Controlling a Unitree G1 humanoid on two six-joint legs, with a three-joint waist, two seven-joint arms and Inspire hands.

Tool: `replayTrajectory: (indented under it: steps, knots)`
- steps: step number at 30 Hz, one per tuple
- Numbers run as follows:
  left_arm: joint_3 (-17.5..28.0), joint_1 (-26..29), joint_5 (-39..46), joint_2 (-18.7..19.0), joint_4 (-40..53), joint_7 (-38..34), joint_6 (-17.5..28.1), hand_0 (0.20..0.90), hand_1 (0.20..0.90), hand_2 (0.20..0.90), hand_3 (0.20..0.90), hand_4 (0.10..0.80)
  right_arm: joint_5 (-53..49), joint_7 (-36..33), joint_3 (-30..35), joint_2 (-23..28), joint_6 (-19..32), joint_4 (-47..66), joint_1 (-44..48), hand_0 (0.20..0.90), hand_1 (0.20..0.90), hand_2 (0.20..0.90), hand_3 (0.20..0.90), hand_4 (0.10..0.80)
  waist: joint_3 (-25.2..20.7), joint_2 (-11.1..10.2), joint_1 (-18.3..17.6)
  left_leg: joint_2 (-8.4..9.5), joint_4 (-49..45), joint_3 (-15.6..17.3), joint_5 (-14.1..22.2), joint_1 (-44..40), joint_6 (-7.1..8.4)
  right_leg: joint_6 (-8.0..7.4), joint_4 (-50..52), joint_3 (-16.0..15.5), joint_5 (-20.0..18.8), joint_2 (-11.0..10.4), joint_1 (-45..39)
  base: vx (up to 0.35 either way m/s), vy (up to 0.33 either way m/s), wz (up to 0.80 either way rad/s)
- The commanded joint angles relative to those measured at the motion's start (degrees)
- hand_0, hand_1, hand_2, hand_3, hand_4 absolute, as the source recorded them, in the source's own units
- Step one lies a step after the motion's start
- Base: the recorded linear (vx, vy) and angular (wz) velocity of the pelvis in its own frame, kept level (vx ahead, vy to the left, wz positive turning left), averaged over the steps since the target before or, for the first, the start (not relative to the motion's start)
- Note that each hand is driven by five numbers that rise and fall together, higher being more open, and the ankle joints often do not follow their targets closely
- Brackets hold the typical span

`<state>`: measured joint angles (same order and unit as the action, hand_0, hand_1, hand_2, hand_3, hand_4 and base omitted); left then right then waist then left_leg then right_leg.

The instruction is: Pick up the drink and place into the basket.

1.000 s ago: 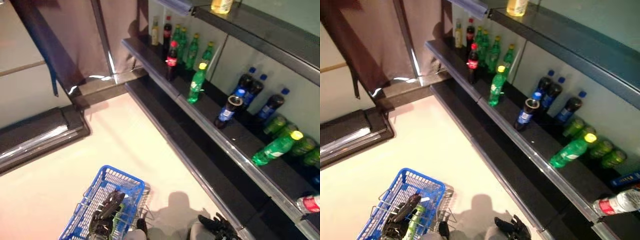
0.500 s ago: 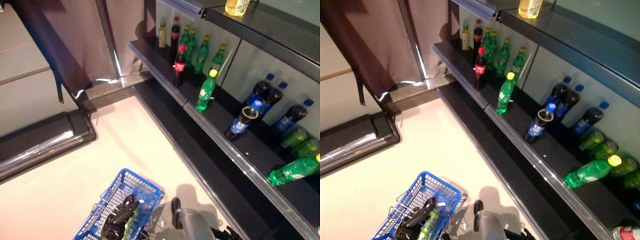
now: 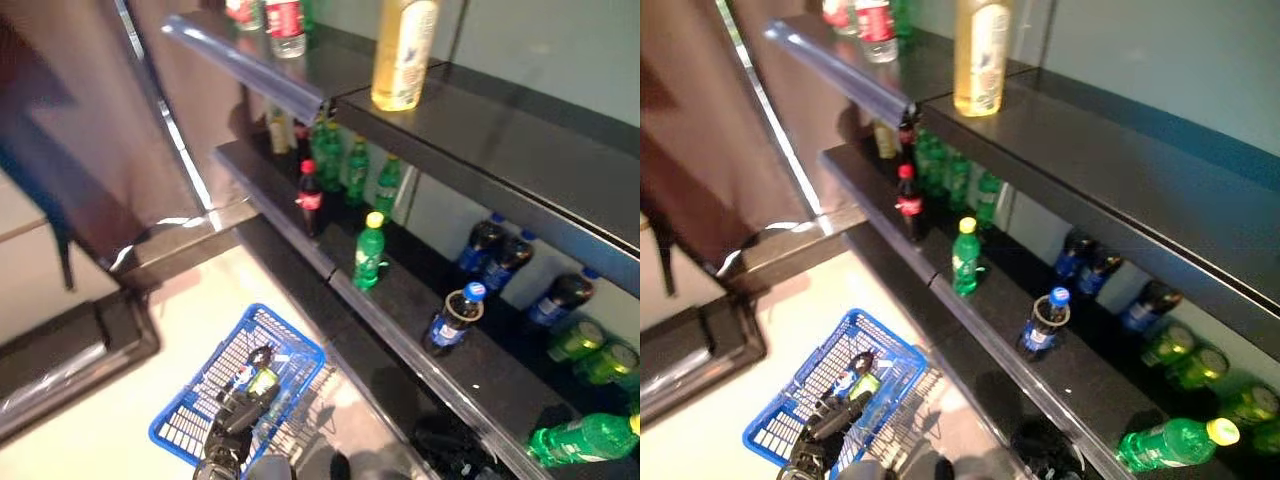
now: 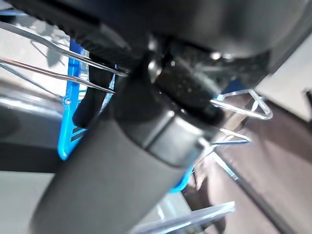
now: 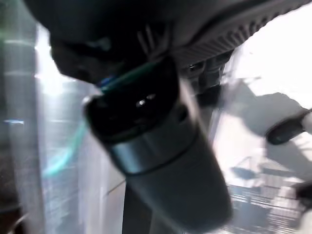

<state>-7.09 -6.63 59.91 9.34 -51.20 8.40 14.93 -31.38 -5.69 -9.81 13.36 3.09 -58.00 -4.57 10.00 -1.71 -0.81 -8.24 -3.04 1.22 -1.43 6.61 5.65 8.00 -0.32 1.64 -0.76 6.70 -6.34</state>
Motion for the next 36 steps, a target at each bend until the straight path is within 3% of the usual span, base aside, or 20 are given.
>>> replayTrajectory:
  steps: [1, 2, 3, 6, 7, 9, 10, 12, 15, 16, 19, 20, 24, 27, 29, 30, 33, 35, 36]
  knots:
    - [0.4, 0.0, 0.0, 2.0, 10.0, 6.0, 5.9, 0.3, 0.3, 0.3, 0.2, 0.1, 1.7, -0.2, 0.6, 3.7, 2.2, 3.5, -0.2, 0.9, 0.9, 0.9, 0.9, 0.8, 0.2, -2.5, 0.6, 0.29, 2.4, -2.2, -6.6, 0.3, -3.35, -7.73, 5.7, 0.0, 3.1, -4.5, 1.8, 0.311, 0.239, -0.51]
    - [1.1, -0.5, 1.0, 1.0, 8.7, 6.5, 7.2, 0.3, 0.3, 0.3, 0.2, 0.1, 1.5, 1.2, 0.5, 3.8, 2.4, 2.2, -0.6, 0.9, 0.9, 0.9, 0.9, 0.8, 0.2, -2.2, 1.5, -1.41, 5.1, -7.8, -7.4, 0.5, -2.62, -8.11, 7.8, 4.1, 5.2, -4.7, 0.8, 0.454, 0.422, -0.5]
    - [1.8, -0.6, 2.0, 0.2, 8.2, 6.7, 7.6, 0.3, 0.3, 0.3, 0.2, 0.1, 1.5, 1.5, 1.0, 3.4, 2.4, 1.2, -0.8, 0.9, 0.9, 0.9, 0.9, 0.8, 0.2, -2.1, 1.4, -1.8, 2.5, -8.0, -6.7, 1.1, -2.67, -8.65, 9.0, 5.4, 6.4, -5.6, 0.4, 0.587, 0.641, -0.85]
    - [3.0, 0.7, 3.5, 0.5, 9.0, 5.9, 5.5, 0.3, 0.3, 0.3, 0.2, 0.1, 2.5, 1.7, 1.7, 2.4, 2.7, 0.4, -1.9, 0.9, 0.9, 0.9, 0.9, 0.8, 0.3, -1.1, 0.5, -1.57, -1.9, -6.1, -4.4, 0.5, -2.48, -11.36, 12.8, 3.4, 8.2, -9.6, 1.8, 0.253, 0.413, -1.16]
    - [3.0, 0.7, 3.5, 0.5, 9.0, 5.9, 5.5, 0.3, 0.3, 0.3, 0.2, 0.1, 2.5, 1.7, 1.7, 2.4, 2.7, 0.4, -1.9, 0.9, 0.9, 0.9, 0.9, 0.8, 0.3, -1.1, 0.5, -1.57, -1.9, -6.1, -4.4, 0.5, -2.48, -11.36, 12.8, 3.4, 8.2, -9.6, 1.8, 0.213, 0.47, -1.36]
    - [2.4, 2.5, 2.8, 2.3, 9.0, 4.5, 5.4, 0.3, 0.3, 0.3, 0.2, 0.1, 0.3, 0.4, 3.2, 0.4, 3.4, 2.6, -4.2, 0.9, 0.9, 0.9, 0.9, 0.8, 0.9, -0.9, -0.5, 1.2, -4.9, -0.9, -1.4, 0.0, -3.41, -13.76, 13.5, -1.7, 6.3, -15.3, 2.6, 0.211, 0.532, -0.43]
    - [2.5, 2.6, 2.9, 2.4, 9.0, 4.3, 5.7, 0.3, 0.3, 0.3, 0.2, 0.1, 0.2, 0.4, 3.2, 0.2, 3.6, 2.8, -4.3, 0.9, 0.9, 0.9, 0.9, 0.8, 0.9, -1.0, -0.4, 1.67, -4.8, -0.4, -1.2, -0.3, -3.67, -14.07, 13.5, -2.4, 5.7, -15.8, 2.7, 0.131, 0.422, 0.09]
    - [5.6, 2.1, 5.9, 3.2, 9.8, 3.4, 6.7, 0.3, 0.3, 0.3, 0.2, 0.1, 4.1, 0.7, 1.9, -0.5, 2.9, 5.4, -3.1, 0.9, 0.9, 0.9, 0.9, 0.8, 0.7, 0.1, 1.5, 1.75, -2.5, 4.9, -0.8, -3.1, -4.0, -15.41, 15.8, -10.7, 2.7, -19.5, 5.4, 0.004, 0.364, -0.37]
    - [7.5, 2.0, 5.5, 4.2, 10.8, 3.3, 6.7, 0.3, 0.3, 0.3, 0.2, 0.1, 3.6, -0.4, -0.1, -0.8, 1.8, 7.6, -1.6, 0.9, 0.9, 0.9, 0.9, 0.8, 0.5, 0.5, 3.3, 1.66, -0.9, 8.9, -0.4, -3.7, -4.58, -14.74, 17.9, -16.0, 4.9, -18.1, 6.2, -0.105, 0.198, -0.99]
    - [7.6, 1.9, 5.8, 4.5, 11.8, 2.5, 6.9, 0.3, 0.3, 0.3, 0.2, 0.1, 2.3, -1.2, -1.0, -1.3, 1.3, 8.7, -0.6, 0.9, 0.9, 0.9, 0.9, 0.8, 0.1, 0.1, 4.3, 2.62, -0.1, 10.8, -0.3, -3.4, -5.02, -14.5, 18.3, -17.7, 5.6, -16.1, 5.8, -0.172, 0.106, -0.46]
    - [7.6, 2.1, 6.8, 4.5, 12.0, 1.7, 6.7, 0.3, 0.3, 0.3, 0.2, 0.1, 1.2, -2.0, -1.9, -1.3, 1.8, 9.4, 0.4, 0.9, 0.9, 0.9, 0.9, 0.8, -0.6, -1.3, 5.3, 5.56, 0.5, 11.1, -0.2, -2.1, -5.76, -13.49, 17.3, -17.4, 5.0, -11.4, 5.7, -0.154, -0.002, -0.33]
    - [7.5, 2.3, 7.1, 4.1, 11.3, 1.4, 7.0, 0.3, 0.3, 0.3, 0.2, 0.1, 0.3, -2.0, -2.0, -1.0, 1.9, 9.4, 0.6, 0.9, 0.9, 0.9, 0.9, 0.8, -0.7, -1.8, 5.8, 6.4, -0.2, 10.7, -0.6, -0.9, -5.3, -12.07, 14.1, -17.6, 5.6, -10.1, 4.1, -0.139, -0.095, -0.17]
    - [7.4, 1.9, 8.6, 1.9, 10.1, 2.0, 7.7, 0.3, 0.3, 0.3, 0.2, 0.1, 0.4, -1.3, -2.1, 0.5, 1.3, 9.8, 1.0, 0.9, 0.9, 0.9, 0.9, 0.8, -0.3, -1.9, 6.4, 6.44, -1.0, 10.2, -3.3, 2.1, -3.46, -9.2, 7.3, -16.5, 6.3, -7.3, 1.1, -0.135, -0.056, 0.01]
    - [6.8, 0.9, 8.4, 0.9, 10.0, 3.3, 7.9, 0.3, 0.3, 0.3, 0.2, 0.1, 0.5, -1.3, -1.9, 1.2, 0.8, 10.8, 0.4, 0.9, 0.9, 0.9, 0.9, 0.8, 0.3, -1.9, 6.6, 6.35, -0.6, 8.9, -4.9, 3.3, -2.87, -8.73, 5.1, -15.3, 5.2, -6.7, 0.4, -0.115, 0.002, 0.06]
    - [6.9, -1.4, 9.9, -0.3, 9.9, 5.2, 8.9, 0.3, 0.3, 0.3, 0.2, 0.1, 1.7, -0.2, -1.7, 2.1, -0.1, 10.6, 0.1, 0.9, 0.9, 0.9, 0.9, 0.8, 0.5, -2.3, 8.0, 6.76, -2.4, -0.4, -4.6, 4.6, -3.15, -8.21, 4.5, -12.1, 4.2, -7.0, 1.2, -0.213, 0.079, 0.14]
    - [7.2, -1.9, 10.6, -0.5, 9.8, 5.8, 9.0, 0.3, 0.3, 0.3, 0.2, 0.1, 2.2, 0.1, -1.8, 2.4, -0.2, 9.8, 0.3, 0.9, 0.9, 0.9, 0.9, 0.8, 0.6, -2.7, 8.1, 6.47, -4.3, -1.8, -3.5, 4.4, -3.45, -7.98, 4.8, -11.9, 3.9, -7.4, 2.1, -0.193, 0.134, -0.07]
    - [7.6, -2.0, 10.4, -0.5, 9.4, 6.5, 8.2, 0.3, 0.3, 0.3, 0.2, 0.1, 1.7, 0.3, -1.3, 2.5, 0.3, 8.8, 0.5, 0.9, 0.9, 0.9, 0.9, 0.8, 0.9, -3.3, 7.4, 4.32, -7.1, 0.5, -2.0, 3.1, -3.47, -7.8, 5.6, -13.1, 3.8, -8.4, 2.8, -0.112, 0.131, -0.35]
    - [7.2, -1.5, 9.7, -0.6, 8.3, 6.6, 7.9, 0.3, 0.3, 0.3, 0.2, 0.1, 0.9, 1.0, -0.8, 2.2, 1.4, 7.9, 0.1, 0.9, 0.9, 0.9, 0.9, 0.8, 0.5, -3.6, 6.0, 1.19, -5.4, 1.9, -1.4, -0.9, -3.33, -8.08, 6.8, -14.5, 4.0, -9.2, 3.7, -0.059, 0.19, 0.09]
    - [7.2, -1.4, 9.7, -0.6, 8.2, 6.5, 7.8, 0.3, 0.3, 0.3, 0.2, 0.1, 0.9, 1.3, -0.7, 2.1, 1.6, 7.7, 0.0, 0.9, 0.9, 0.9, 0.9, 0.8, 0.4, -3.7, 5.7, 0.69, -4.8, 2.0, -1.4, -1.6, -3.29, -8.15, 7.1, -14.6, 4.1, -9.4, 3.9, -0.057, 0.335, 0.03]
